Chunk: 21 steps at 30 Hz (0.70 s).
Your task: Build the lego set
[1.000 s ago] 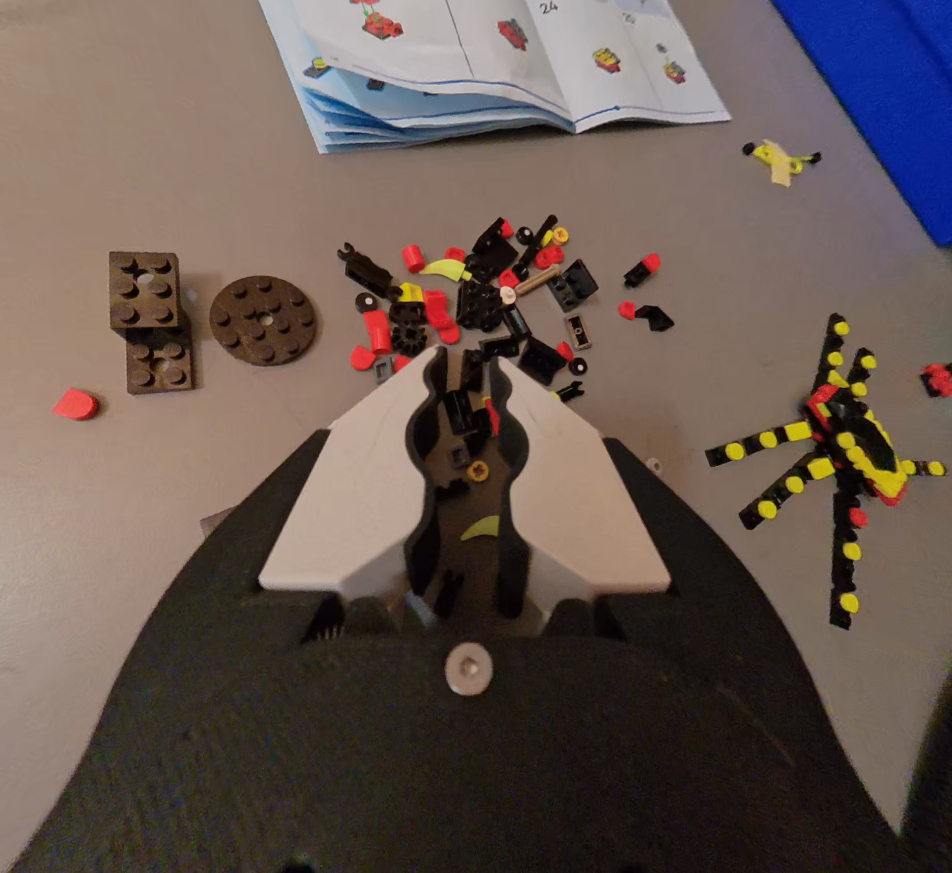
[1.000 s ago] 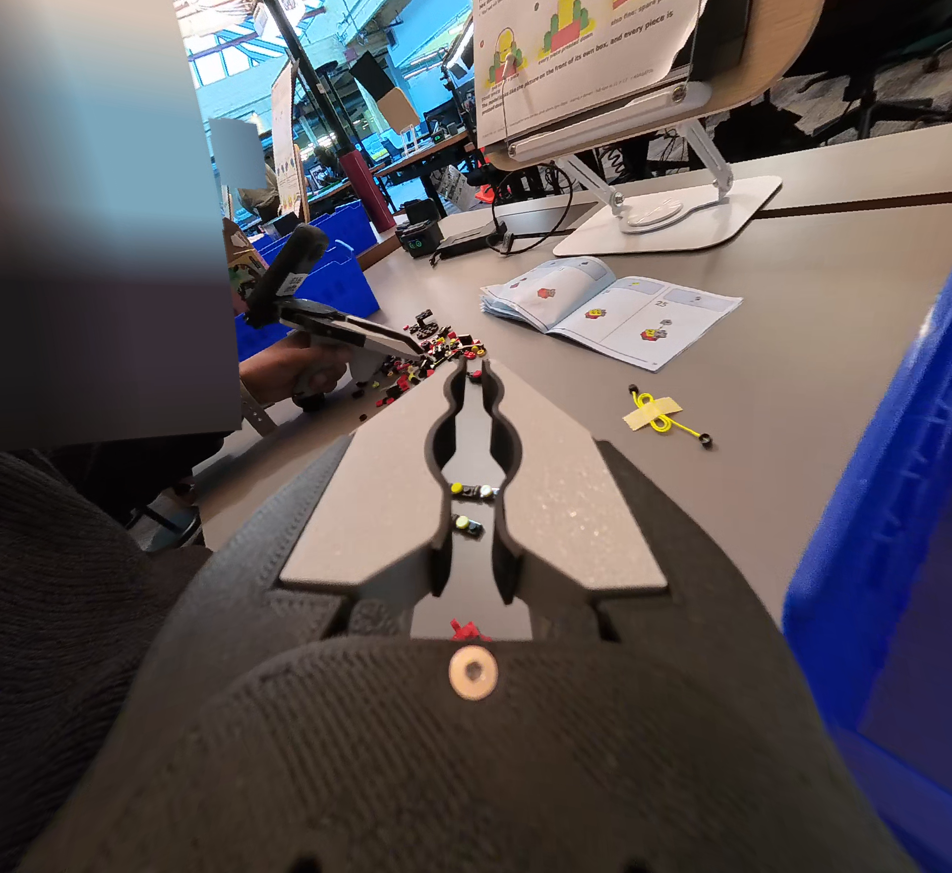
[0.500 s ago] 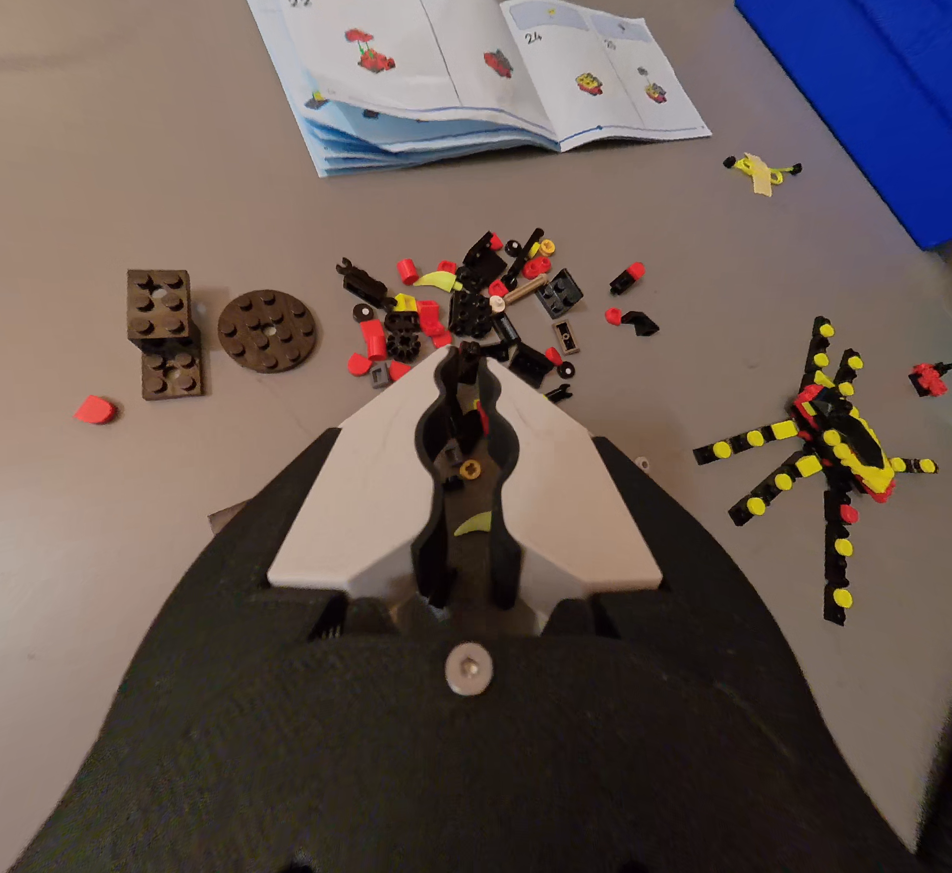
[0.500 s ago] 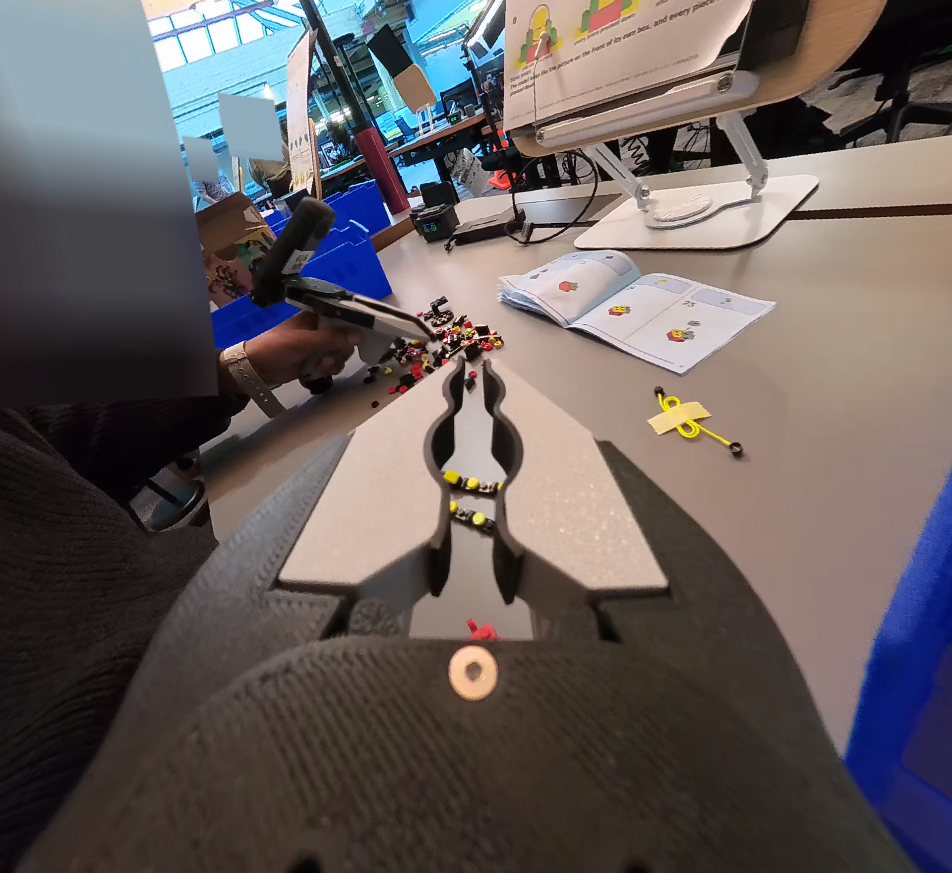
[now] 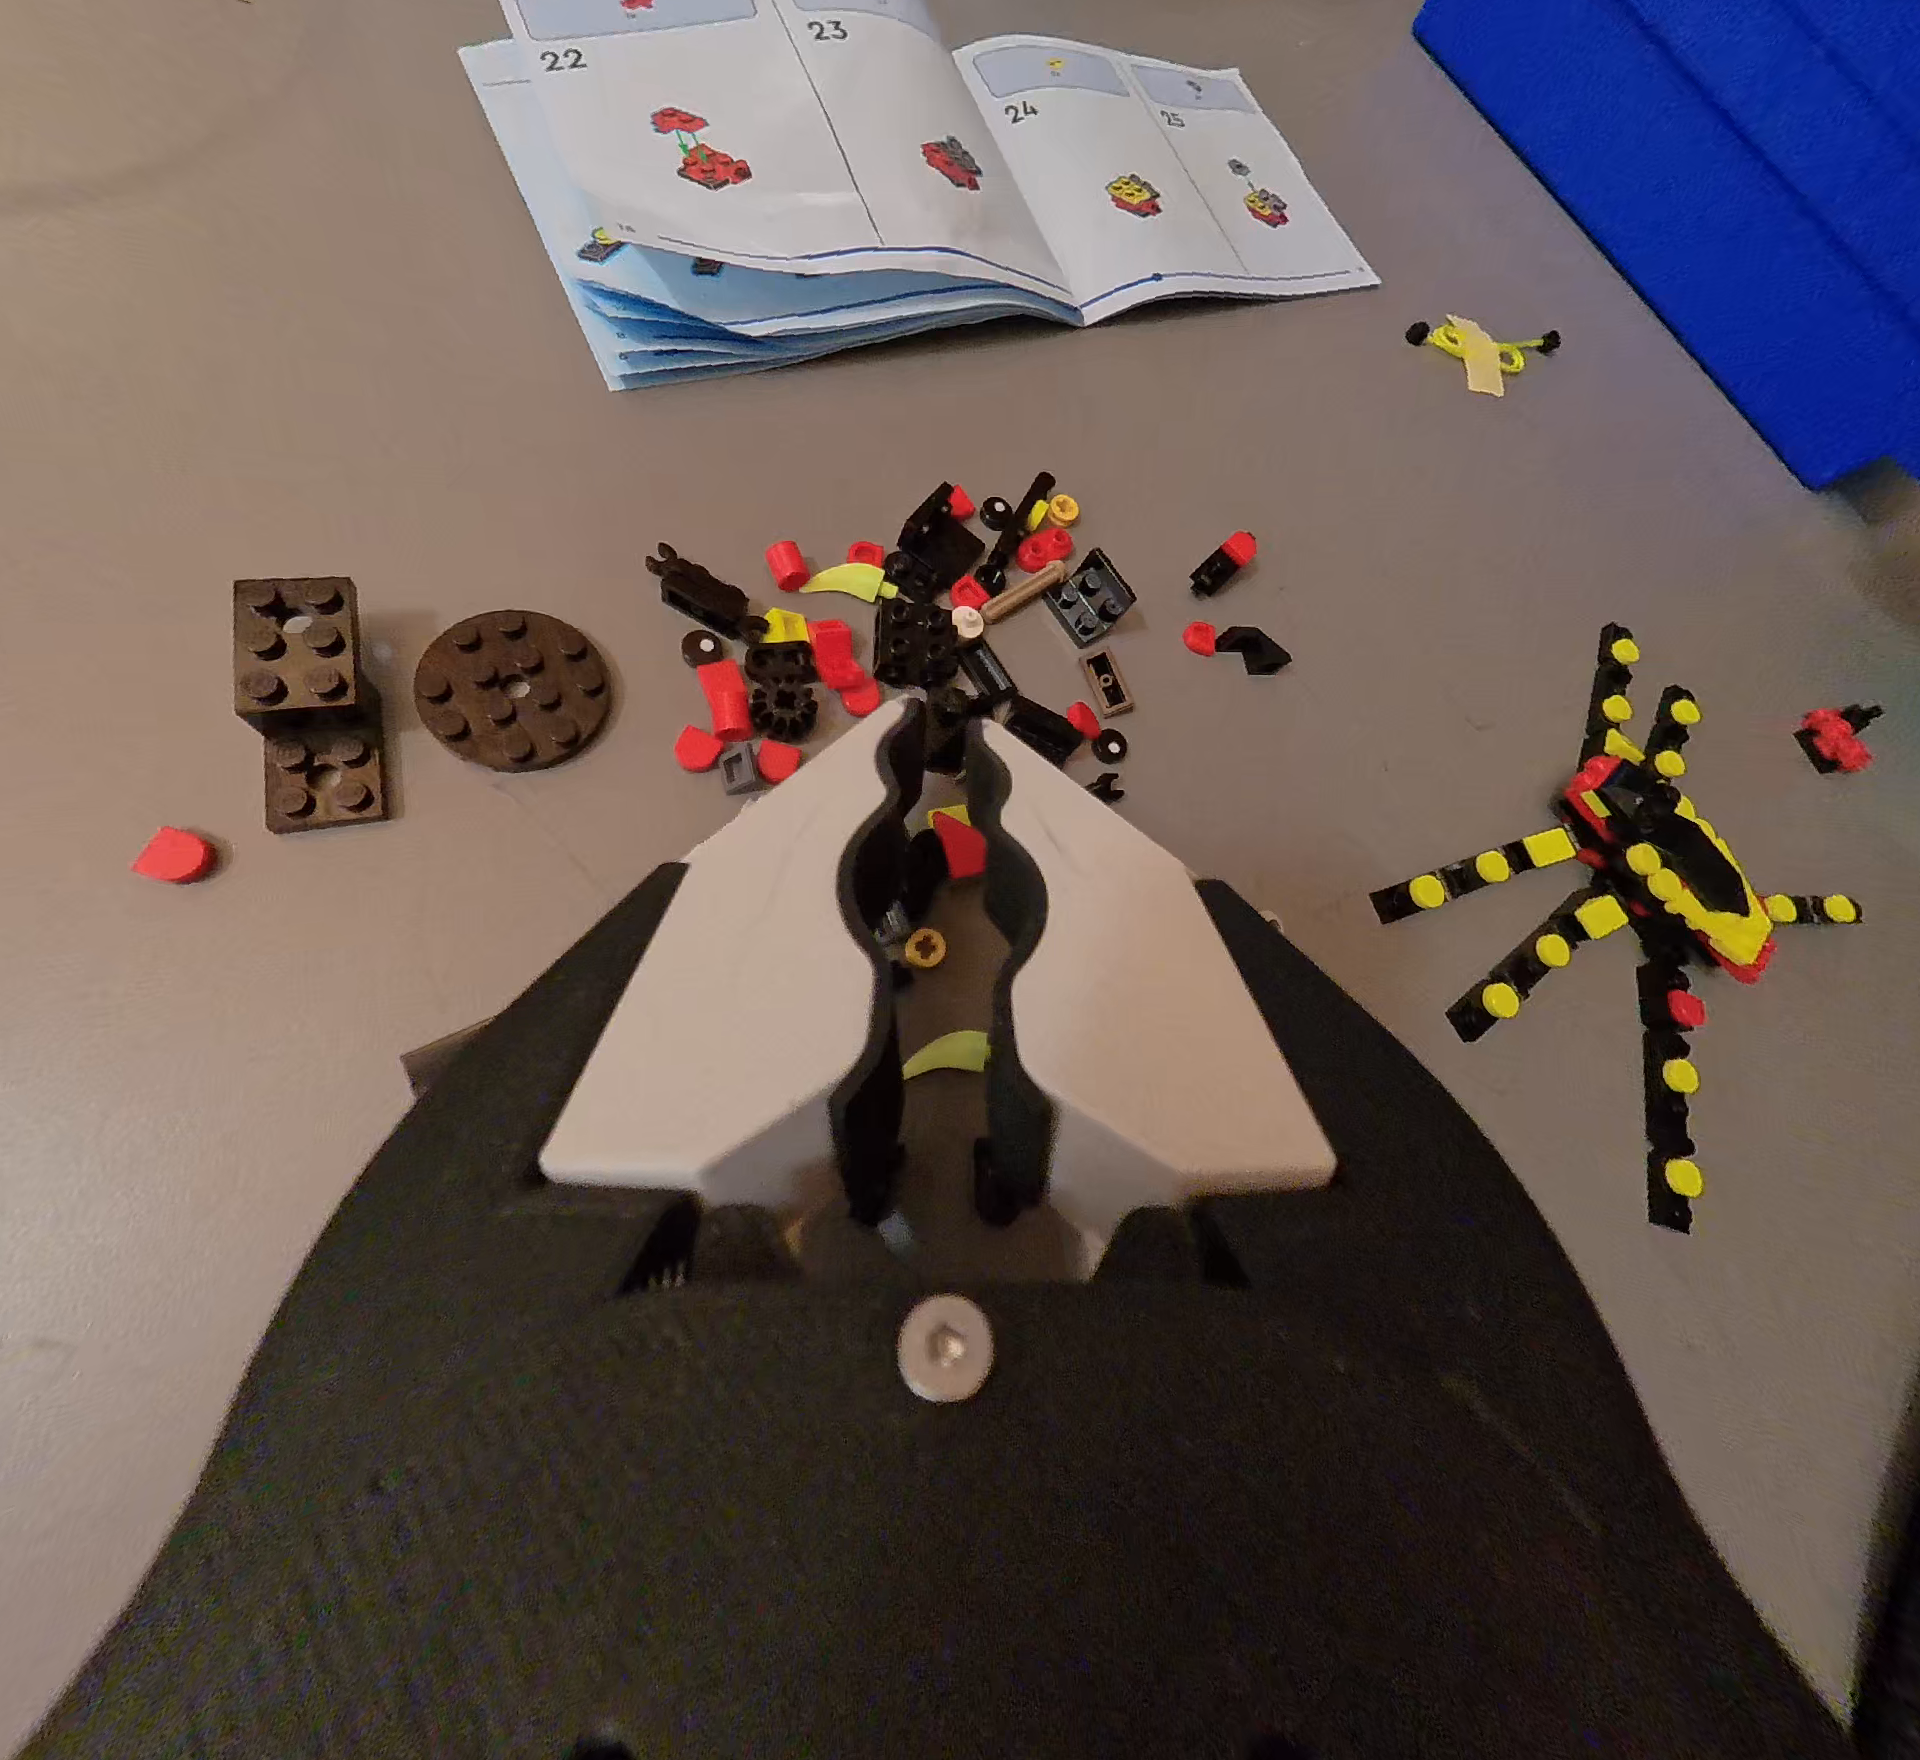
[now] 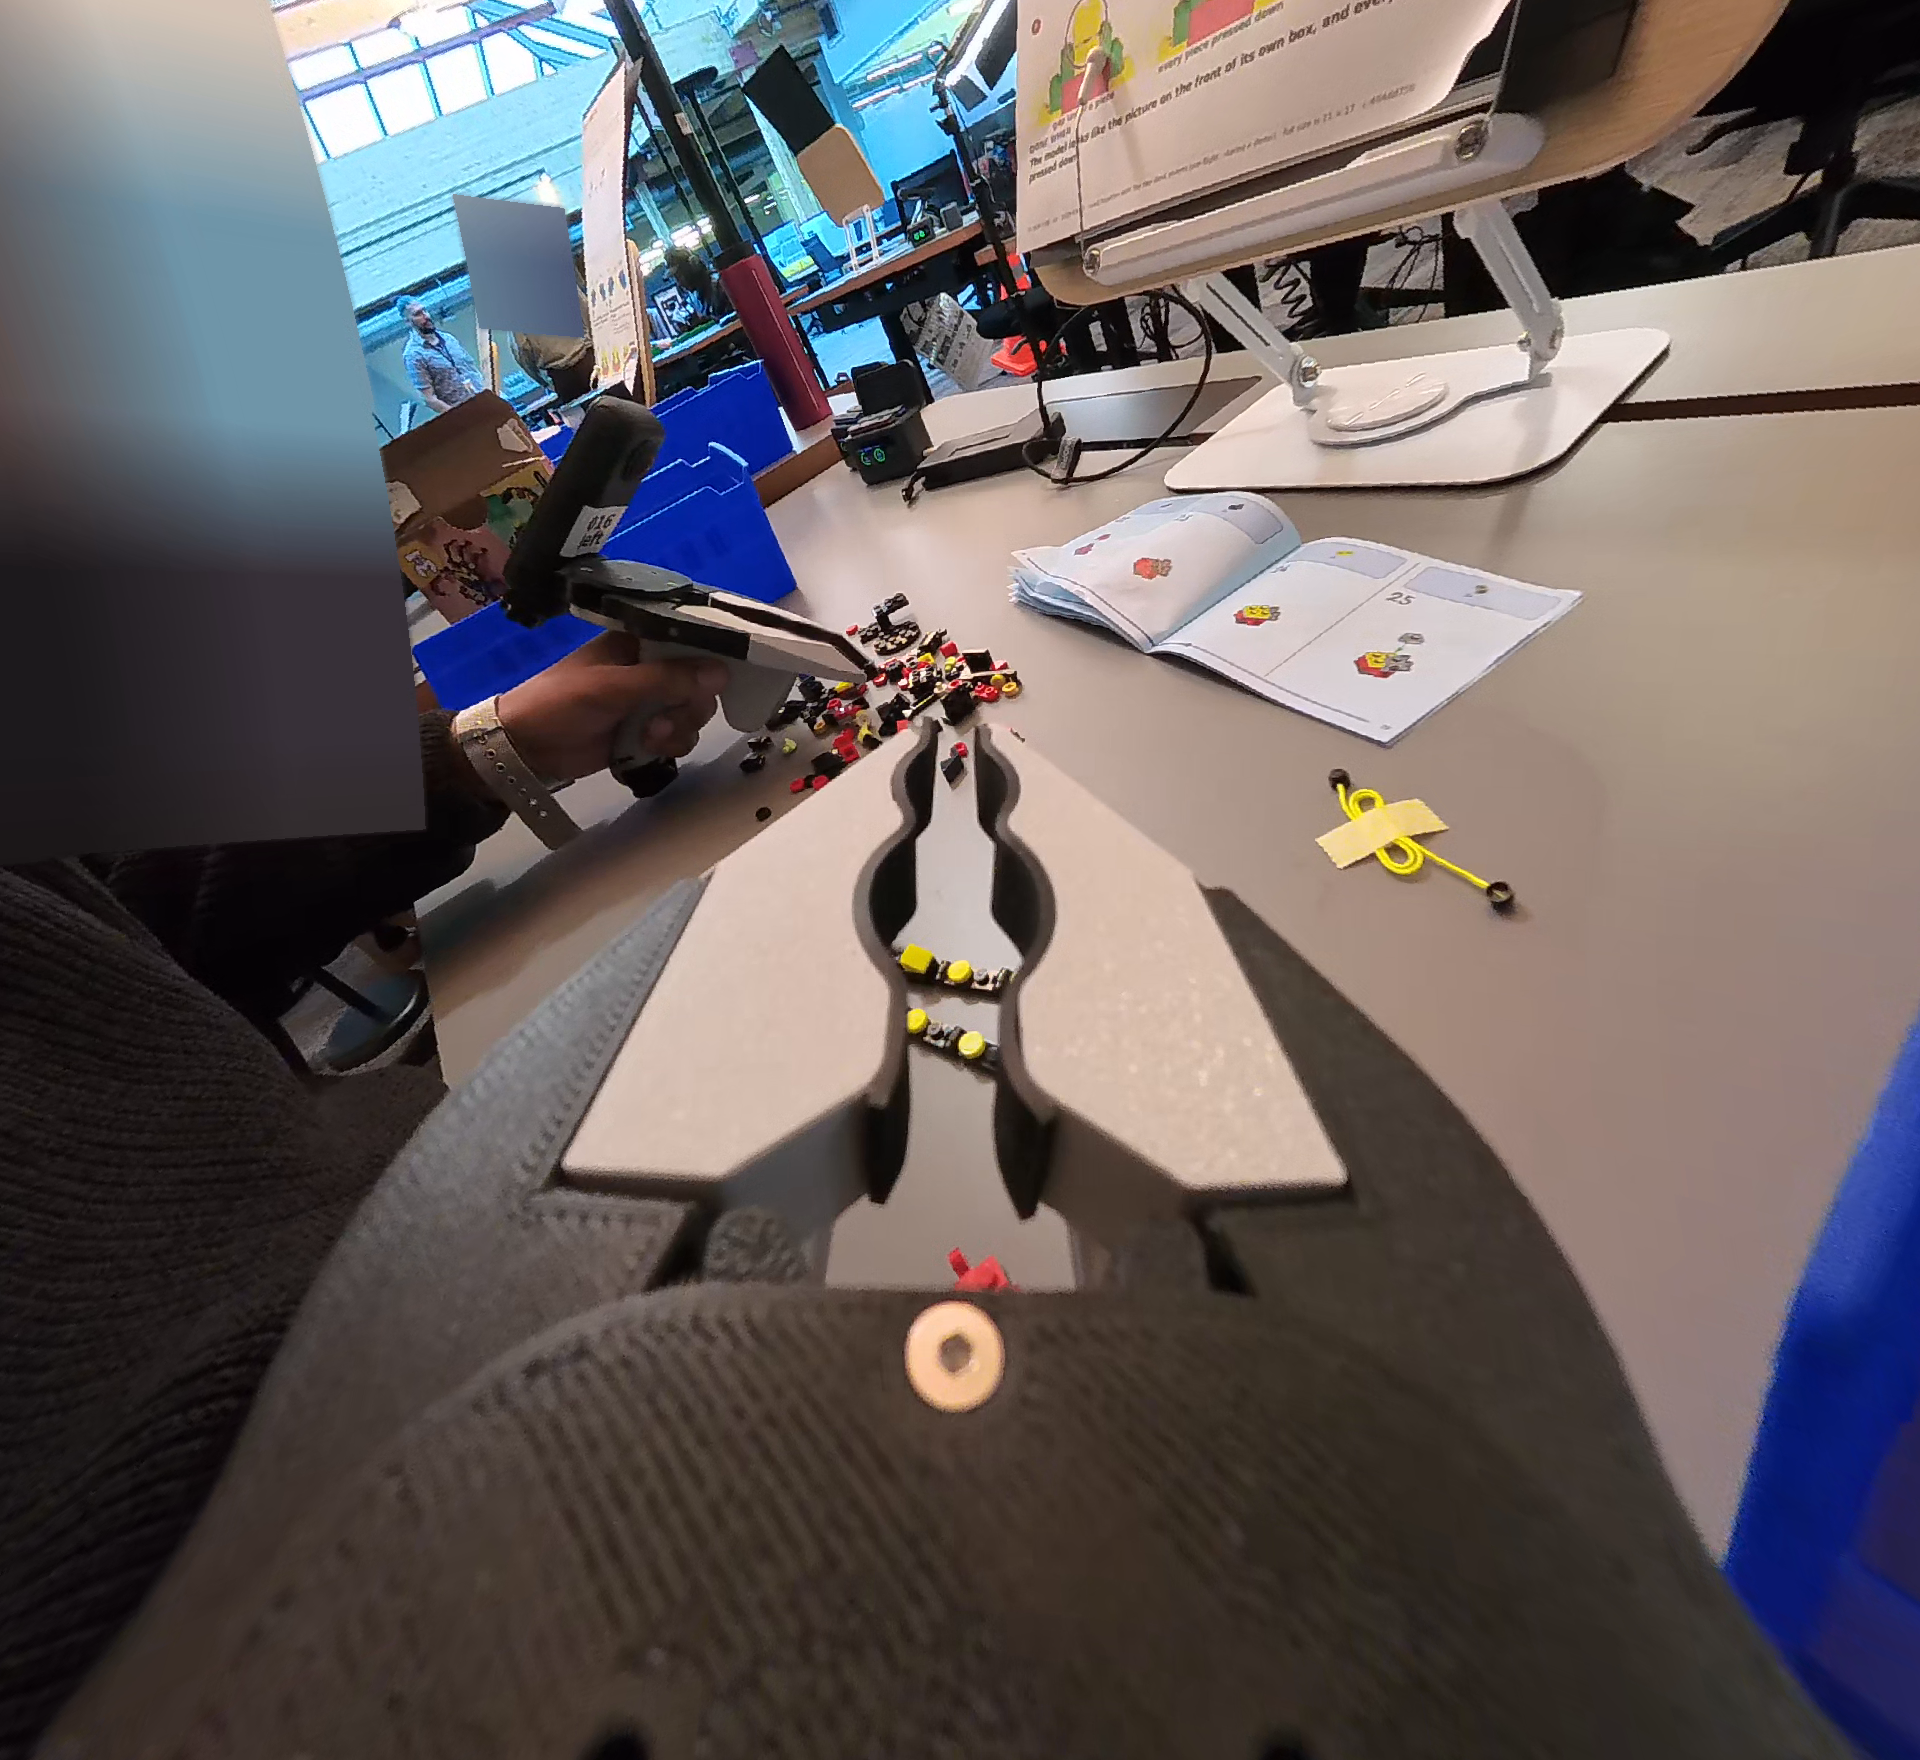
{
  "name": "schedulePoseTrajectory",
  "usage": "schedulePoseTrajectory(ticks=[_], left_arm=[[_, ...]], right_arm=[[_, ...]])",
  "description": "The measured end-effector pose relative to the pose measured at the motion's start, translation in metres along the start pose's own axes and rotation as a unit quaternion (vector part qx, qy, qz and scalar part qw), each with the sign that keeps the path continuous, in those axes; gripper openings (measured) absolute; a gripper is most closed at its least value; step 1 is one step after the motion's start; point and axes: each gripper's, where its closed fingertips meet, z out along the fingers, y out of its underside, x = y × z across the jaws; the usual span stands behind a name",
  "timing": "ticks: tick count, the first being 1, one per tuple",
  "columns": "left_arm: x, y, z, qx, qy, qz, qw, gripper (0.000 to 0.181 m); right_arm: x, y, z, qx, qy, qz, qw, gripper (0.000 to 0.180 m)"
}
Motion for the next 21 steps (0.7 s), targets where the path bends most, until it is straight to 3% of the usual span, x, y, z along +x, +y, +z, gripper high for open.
schedulePoseTrajectory(ticks=[1, 6, 11, 17, 21], left_arm=[[0.0, 0.0, 0.0, 0.001, 0.002, 0.0, 1.0, 0.006], [0.014, -0.015, -0.005, 0.032, 0.011, 0.002, 0.999, 0.005], [0.115, -0.037, 0.002, 0.059, 0.109, 0.07, 0.99, 0.005], [0.267, 0.001, 0.025, -0.02, 0.278, 0.145, 0.949, 0.006], [0.321, 0.034, 0.044, -0.076, 0.313, 0.205, 0.924, 0.006]], right_arm=[[0.0, 0.0, 0.0, 0.0, 0.0, 0.001, 1.0, 0.005], [0.001, 0.0, 0.0, 0.001, 0.005, 0.0, 1.0, 0.005], [0.004, -0.001, -0.003, -0.001, 0.021, -0.013, 1.0, 0.005], [0.001, -0.002, -0.035, -0.033, 0.069, -0.103, 0.992, 0.004], [0.008, 0.016, -0.073, -0.101, 0.134, -0.202, 0.965, 0.0]])
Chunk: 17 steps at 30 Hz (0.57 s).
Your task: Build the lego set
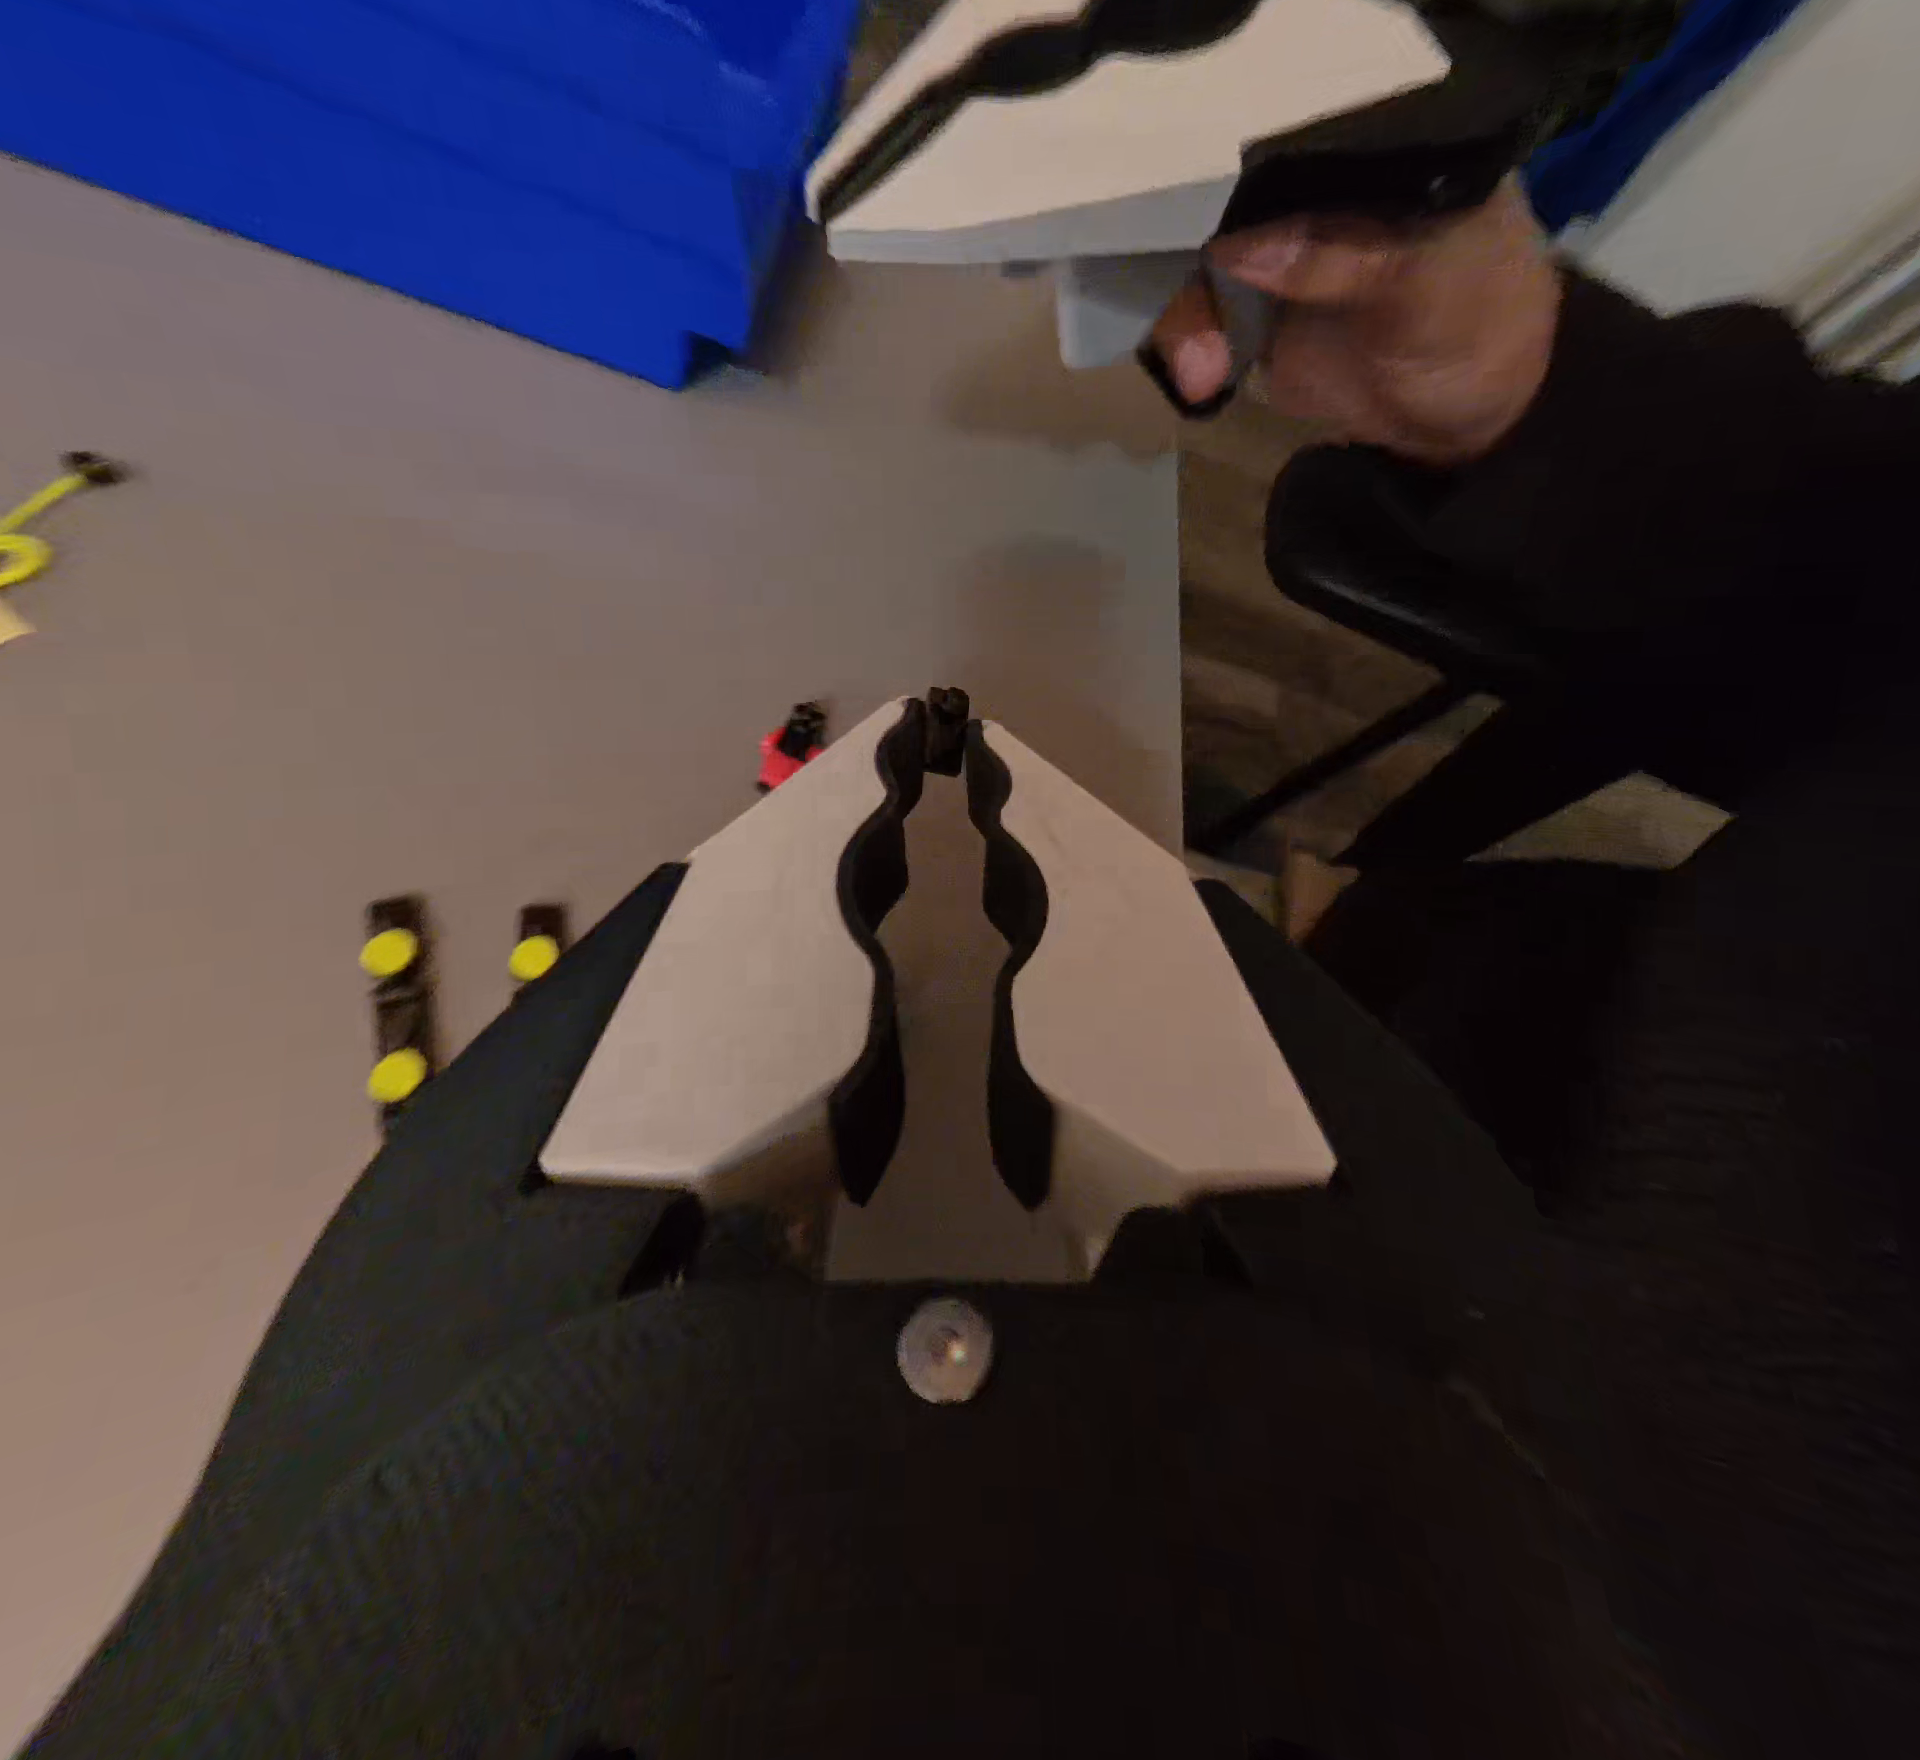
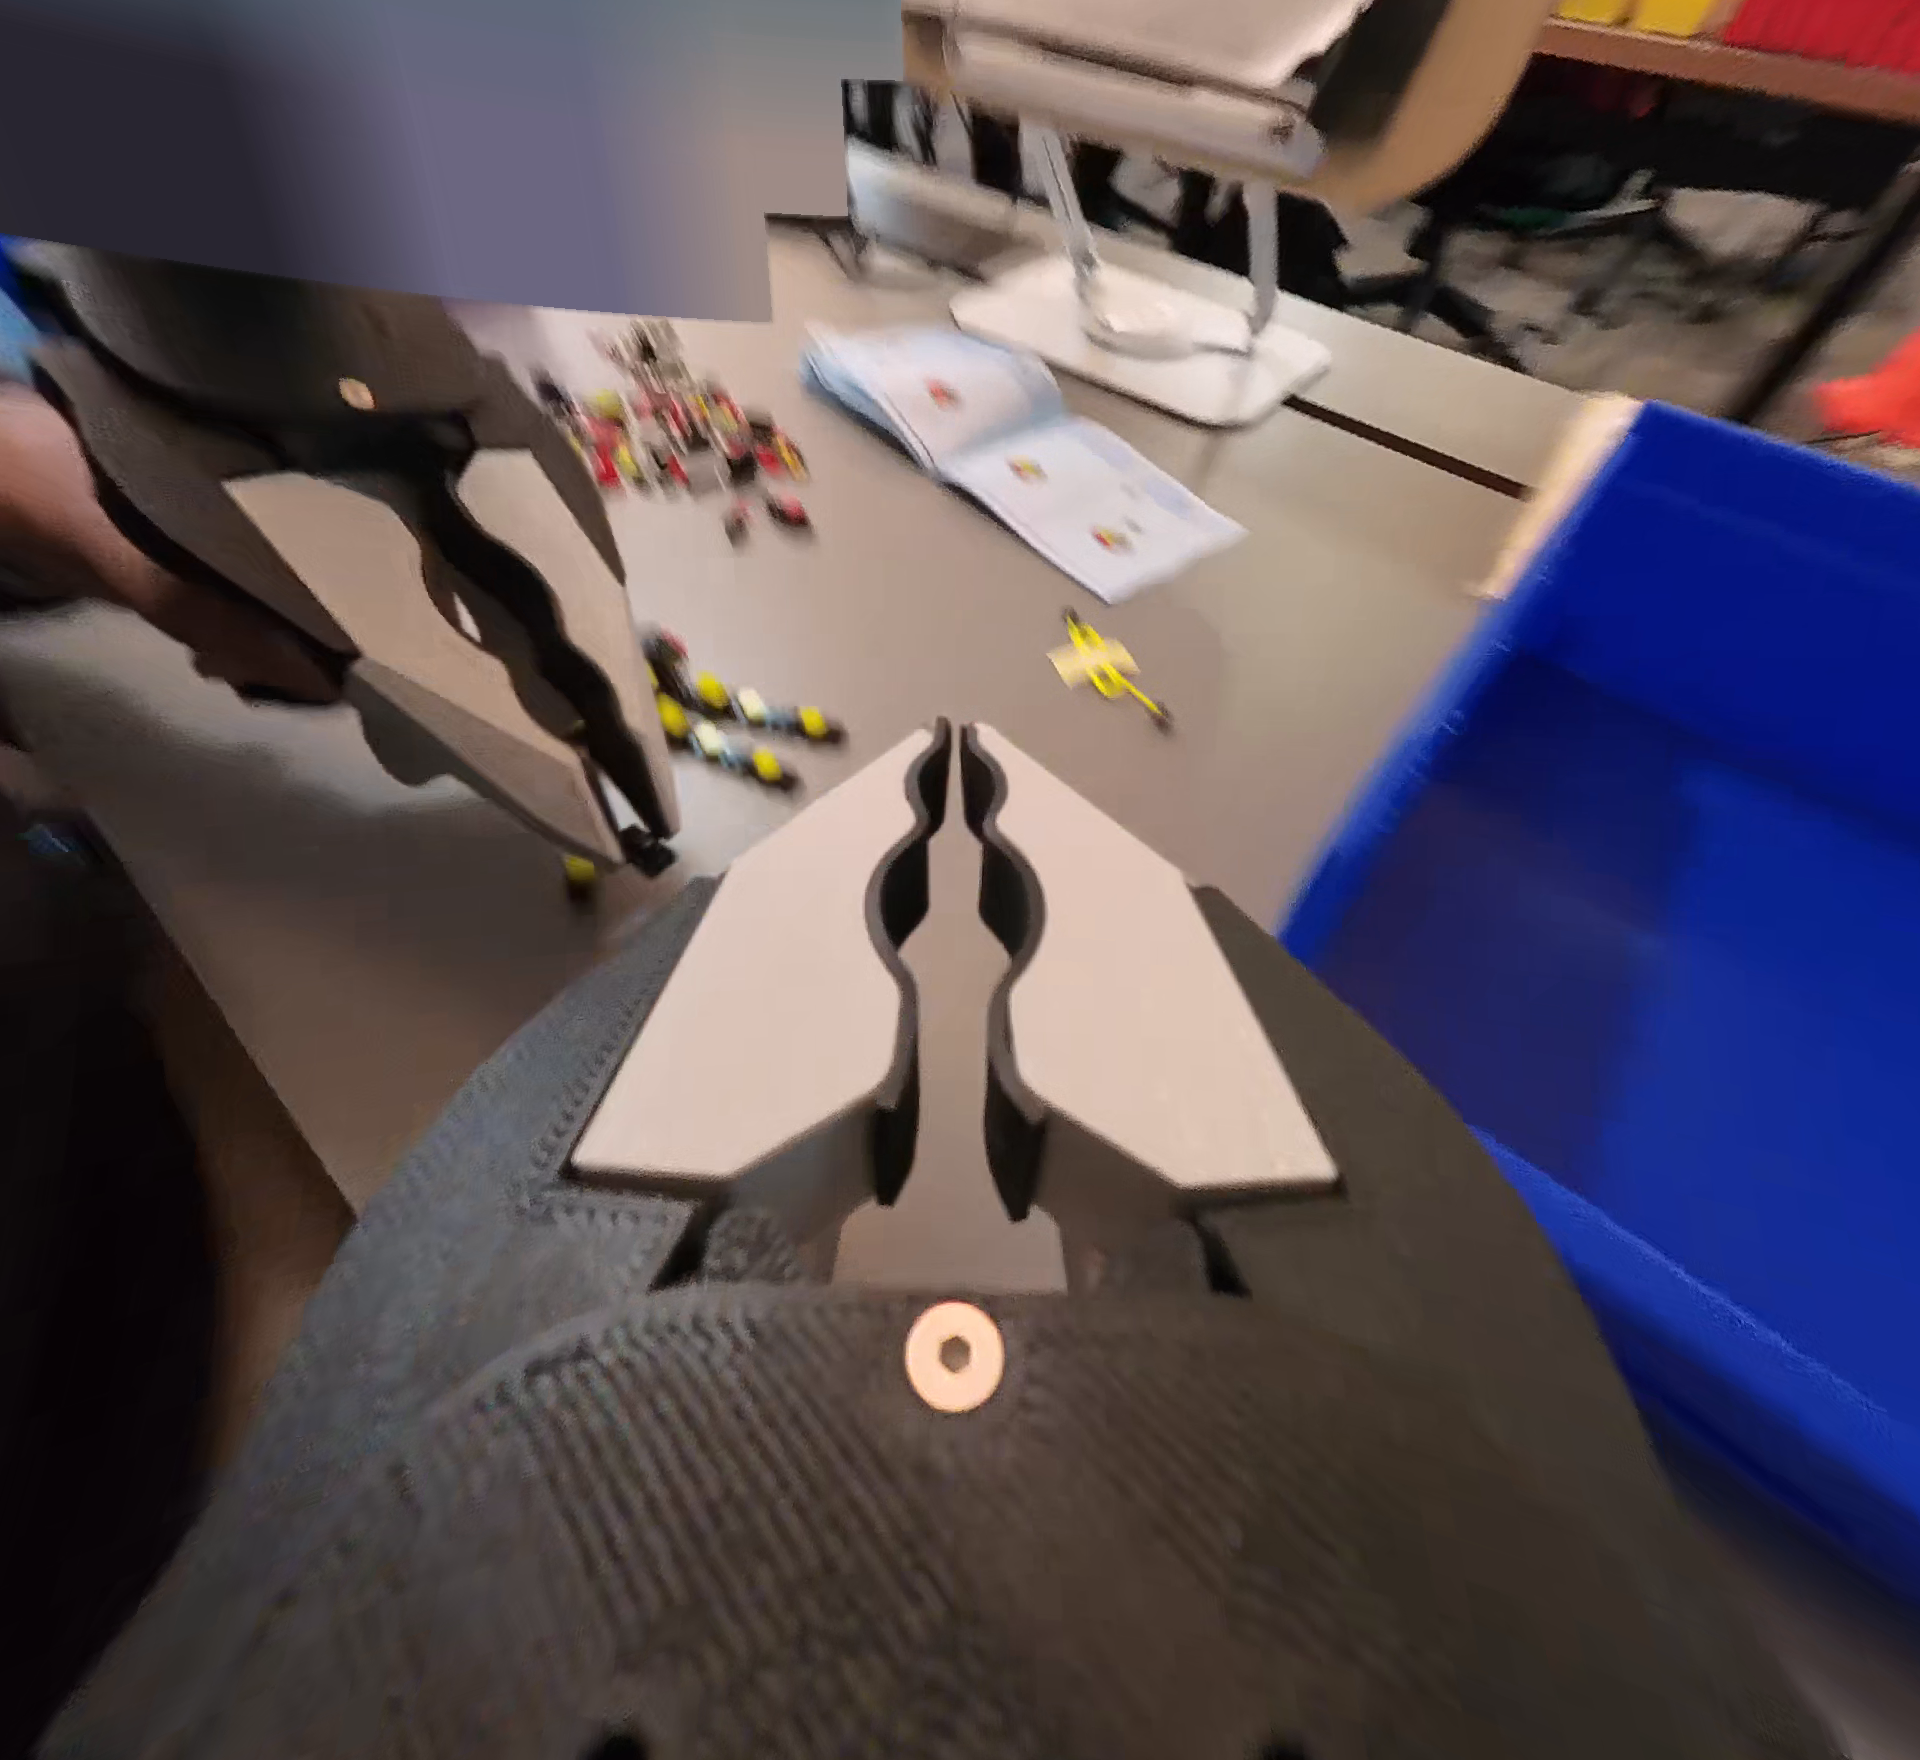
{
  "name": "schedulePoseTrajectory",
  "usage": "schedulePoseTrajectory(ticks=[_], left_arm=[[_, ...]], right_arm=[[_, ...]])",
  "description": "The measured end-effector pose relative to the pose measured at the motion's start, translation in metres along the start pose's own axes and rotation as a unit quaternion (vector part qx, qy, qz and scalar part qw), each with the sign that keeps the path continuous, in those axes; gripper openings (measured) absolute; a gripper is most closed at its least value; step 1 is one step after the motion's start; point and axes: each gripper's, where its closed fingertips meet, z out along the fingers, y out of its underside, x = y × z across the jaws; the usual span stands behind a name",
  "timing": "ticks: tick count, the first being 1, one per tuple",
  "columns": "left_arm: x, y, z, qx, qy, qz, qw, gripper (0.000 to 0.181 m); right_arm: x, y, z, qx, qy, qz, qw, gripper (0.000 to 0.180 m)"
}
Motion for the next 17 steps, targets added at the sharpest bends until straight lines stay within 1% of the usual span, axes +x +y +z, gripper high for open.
schedulePoseTrajectory(ticks=[3, 6, 8, 12, 17], left_arm=[[0.013, 0.01, 0.027, -0.048, 0.01, 0.023, 0.999, 0.006], [0.029, 0.015, 0.046, -0.079, 0.036, 0.024, 0.996, 0.006], [0.031, 0.02, 0.056, -0.1, 0.034, 0.043, 0.994, 0.006], [0.032, 0.028, 0.069, -0.125, 0.028, 0.077, 0.989, 0.006], [0.03, 0.04, 0.075, -0.149, 0.028, 0.096, 0.984, 0.006]], right_arm=[[-0.003, 0.016, -0.018, -0.032, 0.01, -0.032, 0.999, 0.0], [-0.007, 0.027, -0.03, -0.042, 0.014, -0.029, 0.999, 0.0], [-0.011, 0.029, -0.034, -0.041, 0.01, -0.029, 0.999, 0.0], [-0.025, 0.039, -0.037, -0.054, -0.018, -0.013, 0.998, 0.0], [-0.033, 0.052, -0.038, -0.091, -0.013, -0.037, 0.995, 0.0]])
